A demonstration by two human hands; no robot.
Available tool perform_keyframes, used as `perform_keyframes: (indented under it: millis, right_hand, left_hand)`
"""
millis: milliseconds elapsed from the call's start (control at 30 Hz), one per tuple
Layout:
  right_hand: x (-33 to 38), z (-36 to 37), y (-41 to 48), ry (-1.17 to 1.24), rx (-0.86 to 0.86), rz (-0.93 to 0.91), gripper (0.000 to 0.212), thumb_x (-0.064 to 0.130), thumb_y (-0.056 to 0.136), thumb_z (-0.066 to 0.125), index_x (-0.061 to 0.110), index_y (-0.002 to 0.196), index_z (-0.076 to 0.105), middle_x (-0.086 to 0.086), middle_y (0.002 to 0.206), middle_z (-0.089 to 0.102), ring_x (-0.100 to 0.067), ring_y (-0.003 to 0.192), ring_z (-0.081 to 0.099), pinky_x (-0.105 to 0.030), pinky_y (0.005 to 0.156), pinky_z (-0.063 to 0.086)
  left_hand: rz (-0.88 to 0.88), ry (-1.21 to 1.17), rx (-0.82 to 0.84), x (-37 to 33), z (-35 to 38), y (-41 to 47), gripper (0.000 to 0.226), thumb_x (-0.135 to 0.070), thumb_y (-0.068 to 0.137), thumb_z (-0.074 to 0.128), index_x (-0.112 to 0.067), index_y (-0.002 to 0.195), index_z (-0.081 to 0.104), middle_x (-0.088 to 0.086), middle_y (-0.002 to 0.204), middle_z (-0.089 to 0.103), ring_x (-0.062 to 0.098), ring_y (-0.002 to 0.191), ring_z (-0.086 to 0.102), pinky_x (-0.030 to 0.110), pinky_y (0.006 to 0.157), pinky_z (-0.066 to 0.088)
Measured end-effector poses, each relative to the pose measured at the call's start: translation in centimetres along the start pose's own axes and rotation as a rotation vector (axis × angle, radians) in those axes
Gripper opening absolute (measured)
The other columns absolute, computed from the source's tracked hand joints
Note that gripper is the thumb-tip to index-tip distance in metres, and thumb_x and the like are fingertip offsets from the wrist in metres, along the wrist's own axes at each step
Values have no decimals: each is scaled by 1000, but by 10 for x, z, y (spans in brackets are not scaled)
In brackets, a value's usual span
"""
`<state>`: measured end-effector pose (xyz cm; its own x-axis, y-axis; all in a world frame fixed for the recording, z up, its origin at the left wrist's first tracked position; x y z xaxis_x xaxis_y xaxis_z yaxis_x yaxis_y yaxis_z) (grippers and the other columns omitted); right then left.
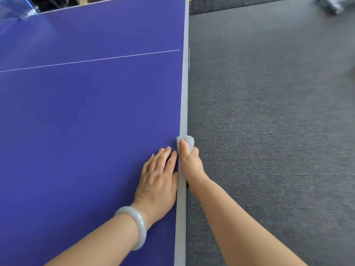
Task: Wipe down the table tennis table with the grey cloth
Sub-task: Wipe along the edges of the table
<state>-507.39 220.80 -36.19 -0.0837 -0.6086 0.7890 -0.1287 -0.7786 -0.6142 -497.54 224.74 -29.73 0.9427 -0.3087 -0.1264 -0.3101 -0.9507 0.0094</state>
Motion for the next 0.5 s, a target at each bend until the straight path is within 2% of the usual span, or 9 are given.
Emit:
perform_keyframes:
  millis: [67,100,133,200,233,300,367,467,500]
  right_hand:
    - [3,-1,-1,2,-11,-23,60,61,99,37,13,133,42,-12,127,57,-25,104,52,-34,89,37]
    - [5,-1,-3,-4,-15,-43,59,60,99,37,11,132,42,-13,126,57,-24,100,50,-33,86,36]
    - [7,-1,-3,-5,-17,-58,58,58,100,37,10,133,43,-14,127,57,-23,99,50,-32,84,36]
    - [7,0,-6,17,-14,-68,55,53,102,38,9,134,45,-16,128,59,-27,104,56,-31,80,40]
    - [7,-1,-7,28,-18,-82,53,50,103,38,9,135,46,-16,129,60,-29,109,58,-31,80,41]
    - [5,-2,-9,36,-33,-135,48,46,104,37,12,137,47,-11,130,61,-25,119,57,-27,87,41]
    - [1,-3,-12,54,-19,-206,38,37,106,37,16,134,50,-3,127,63,-14,118,59,-21,94,40]
    - [-9,-1,-13,86,14,-250,21,27,106,39,27,122,53,17,108,64,19,93,59,0,78,38]
    - [-7,-1,-9,83,13,-253,18,26,106,40,27,120,52,20,105,63,24,88,57,2,74,37]
  left_hand:
    - [17,-35,-19,6,-6,14,47,-24,95,30,-12,132,56,5,136,53,27,125,52,39,105,40]
    - [11,-63,-31,9,-8,23,41,-20,96,34,-12,131,55,4,137,51,26,126,50,36,105,37]
    - [7,-81,-32,12,-9,34,40,-17,99,37,-11,135,51,5,144,46,26,133,43,35,110,32]
    - [7,-69,-11,15,-3,53,48,-17,103,35,-10,151,33,6,162,23,22,150,18,33,121,14]
    - [10,-46,1,17,1,61,51,-19,105,31,-13,156,23,3,165,12,19,153,7,33,123,6]
    - [12,-14,6,19,8,69,53,-24,106,22,-19,158,14,-3,166,3,15,153,-2,32,123,-3]
    - [4,-23,-14,22,10,72,56,-31,103,14,-22,158,16,-6,165,6,13,153,0,32,123,-3]
    - [17,-53,-36,21,9,72,67,-38,94,4,-22,156,23,-6,164,11,12,153,5,32,124,0]
    - [17,-52,-33,21,9,72,68,-38,93,3,-22,156,23,-7,164,11,11,153,5,32,124,0]
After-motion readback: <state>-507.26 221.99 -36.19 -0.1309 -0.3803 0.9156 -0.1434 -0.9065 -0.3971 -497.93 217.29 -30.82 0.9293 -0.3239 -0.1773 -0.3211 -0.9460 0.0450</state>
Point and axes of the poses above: each hand's wrist, its own y-axis towards the middle knuckle, its own z-axis out of the palm, x = y × z, the point moved 6 cm from there along y, towards the middle knuckle
